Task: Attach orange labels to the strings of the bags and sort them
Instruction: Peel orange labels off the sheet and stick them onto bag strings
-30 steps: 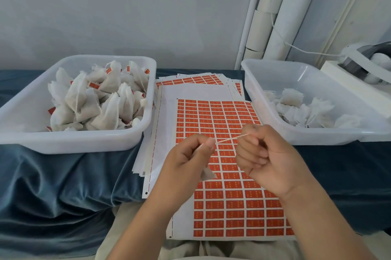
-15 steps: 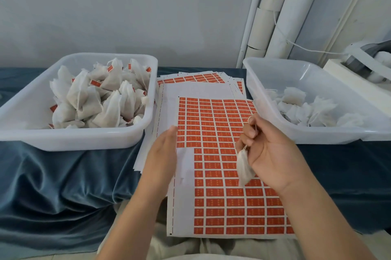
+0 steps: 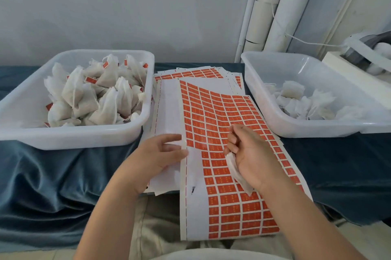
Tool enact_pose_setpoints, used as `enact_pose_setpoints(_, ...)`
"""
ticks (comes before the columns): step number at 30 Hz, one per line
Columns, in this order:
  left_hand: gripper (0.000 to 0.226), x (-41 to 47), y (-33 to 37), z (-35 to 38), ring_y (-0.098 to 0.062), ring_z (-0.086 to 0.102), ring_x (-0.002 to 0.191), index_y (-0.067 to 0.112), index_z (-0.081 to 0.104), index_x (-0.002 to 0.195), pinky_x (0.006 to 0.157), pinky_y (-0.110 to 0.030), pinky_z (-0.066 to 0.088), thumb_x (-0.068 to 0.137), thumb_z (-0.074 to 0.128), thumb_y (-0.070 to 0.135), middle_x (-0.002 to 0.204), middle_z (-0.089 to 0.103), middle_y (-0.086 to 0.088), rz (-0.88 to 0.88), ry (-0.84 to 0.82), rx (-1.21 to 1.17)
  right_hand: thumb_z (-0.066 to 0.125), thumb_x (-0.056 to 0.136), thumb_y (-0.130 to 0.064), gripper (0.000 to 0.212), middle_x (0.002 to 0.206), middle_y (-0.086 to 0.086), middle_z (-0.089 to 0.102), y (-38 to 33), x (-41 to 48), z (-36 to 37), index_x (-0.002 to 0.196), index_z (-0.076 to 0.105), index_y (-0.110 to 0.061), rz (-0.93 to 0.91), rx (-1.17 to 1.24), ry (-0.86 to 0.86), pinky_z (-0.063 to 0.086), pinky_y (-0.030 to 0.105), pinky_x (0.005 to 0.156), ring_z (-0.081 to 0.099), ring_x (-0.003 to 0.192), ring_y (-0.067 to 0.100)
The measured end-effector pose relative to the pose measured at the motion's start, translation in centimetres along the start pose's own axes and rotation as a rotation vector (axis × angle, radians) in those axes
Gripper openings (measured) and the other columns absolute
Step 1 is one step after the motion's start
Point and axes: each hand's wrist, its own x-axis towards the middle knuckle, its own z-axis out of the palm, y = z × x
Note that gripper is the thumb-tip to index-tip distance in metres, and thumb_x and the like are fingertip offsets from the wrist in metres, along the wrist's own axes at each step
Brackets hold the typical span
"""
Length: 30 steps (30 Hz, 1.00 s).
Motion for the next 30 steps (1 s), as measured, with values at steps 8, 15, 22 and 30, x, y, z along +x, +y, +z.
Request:
enact_pose_setpoints(8, 0.008, -0.8, 0.7, 1.8, 0.000, 0.076, 0.087, 0.034, 0.082, 0.091, 0.070, -0.014, 0.056, 0.094, 0.074, 0.032, 0.095, 0.080, 0.017, 0.166, 0.053, 0.016, 0.055, 0.103, -0.053, 0.018, 0.100, -0.034, 0.069, -0.2, -2.4, 2.7, 0.103, 0.072, -0.047, -0.304, -0.655, -0.009, 0.049, 0.005, 0.076, 0.061, 0.098, -0.017)
enact_pose_setpoints(15, 0.009, -1.2, 0.8, 2.2, 0.000, 0.076, 0.091, 0.038, 0.081, 0.092, 0.071, -0.008, 0.055, 0.093, 0.072, 0.038, 0.095, 0.080, 0.022, 0.288, 0.047, 0.131, 0.049, 0.094, -0.060, 0.049, 0.105, -0.021, 0.069, -0.4, -3.2, 2.7, 0.124, 0.075, -0.031, -0.673, -1.133, 0.020, 0.036, -0.001, 0.070, 0.058, 0.081, -0.009)
enact_pose_setpoints(22, 0.012, -1.9, 0.9, 2.0, 0.010, 0.072, 0.088, 0.046, 0.077, 0.087, 0.075, -0.006, 0.053, 0.093, 0.077, 0.036, 0.088, 0.075, 0.034, 0.341, 0.102, 0.368, 0.079, 0.091, -0.027, 0.019, 0.089, -0.001, 0.078, -0.4, -3.3, 2.2, 0.106, 0.083, -0.015, -1.050, -1.353, -0.056, 0.046, 0.014, 0.079, 0.072, 0.073, 0.011)
enact_pose_setpoints(30, 0.005, -2.5, 1.3, 2.1, 0.006, 0.074, 0.083, 0.040, 0.076, 0.085, 0.077, -0.017, 0.057, 0.090, 0.078, 0.040, 0.085, 0.076, 0.029, 0.323, 0.090, 0.345, 0.072, 0.095, -0.028, 0.018, 0.089, -0.003, 0.078, -0.4, -3.2, 1.9, 0.104, 0.083, -0.017, -1.014, -1.295, -0.047, 0.049, 0.013, 0.077, 0.068, 0.075, 0.007)
